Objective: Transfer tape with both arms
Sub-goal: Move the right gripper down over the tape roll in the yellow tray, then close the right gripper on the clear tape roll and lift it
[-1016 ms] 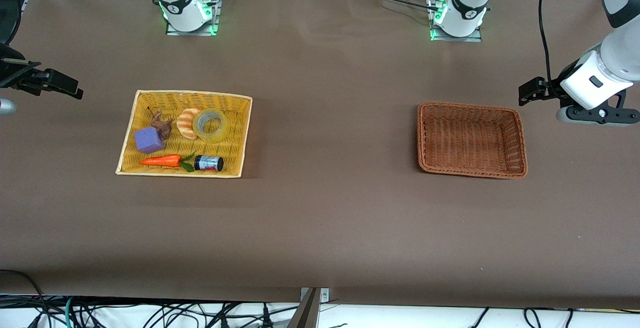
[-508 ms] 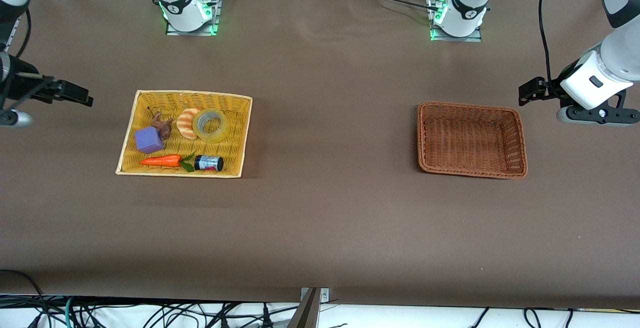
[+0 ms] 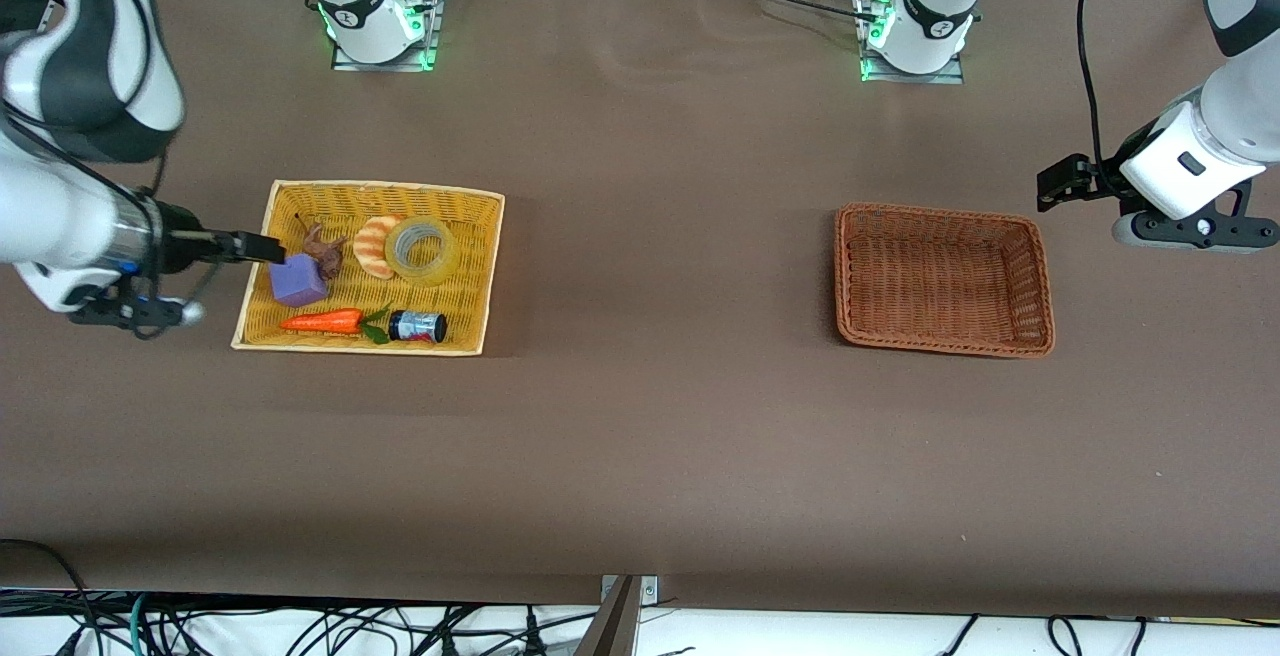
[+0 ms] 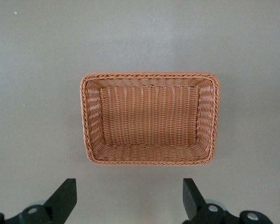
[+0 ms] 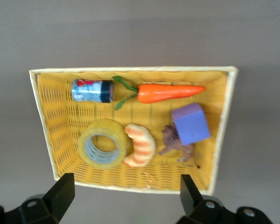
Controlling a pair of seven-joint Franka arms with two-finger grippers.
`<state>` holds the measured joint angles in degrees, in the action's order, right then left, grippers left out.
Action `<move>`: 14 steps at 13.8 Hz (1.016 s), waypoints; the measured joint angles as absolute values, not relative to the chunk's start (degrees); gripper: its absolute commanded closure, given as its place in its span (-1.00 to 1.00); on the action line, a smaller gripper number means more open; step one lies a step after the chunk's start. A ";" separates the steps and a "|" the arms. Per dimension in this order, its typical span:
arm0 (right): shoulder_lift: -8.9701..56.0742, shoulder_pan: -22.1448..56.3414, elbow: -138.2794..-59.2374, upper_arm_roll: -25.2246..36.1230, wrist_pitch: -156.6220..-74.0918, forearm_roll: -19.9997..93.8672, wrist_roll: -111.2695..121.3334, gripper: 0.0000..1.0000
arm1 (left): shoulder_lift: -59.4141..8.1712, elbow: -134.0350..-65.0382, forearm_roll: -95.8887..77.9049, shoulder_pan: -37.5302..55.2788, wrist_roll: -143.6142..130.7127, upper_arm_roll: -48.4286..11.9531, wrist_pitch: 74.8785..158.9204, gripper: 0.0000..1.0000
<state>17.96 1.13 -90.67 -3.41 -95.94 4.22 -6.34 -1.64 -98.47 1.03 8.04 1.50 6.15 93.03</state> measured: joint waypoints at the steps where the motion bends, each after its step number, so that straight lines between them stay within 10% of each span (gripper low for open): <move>1: 18.98 3.02 -91.30 -3.51 -97.98 4.24 -9.33 -1.00 | -1.64 -98.48 1.03 8.03 1.50 6.15 93.03 -1.00; 14: 22.83 12.83 -117.50 -7.35 -132.44 4.24 -25.12 -1.00 | -1.64 -98.50 1.03 8.00 1.50 6.15 93.03 -1.00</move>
<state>22.83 12.83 -117.50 -7.35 -132.44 4.24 -25.12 -1.64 -98.50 1.03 8.00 1.50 6.15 93.03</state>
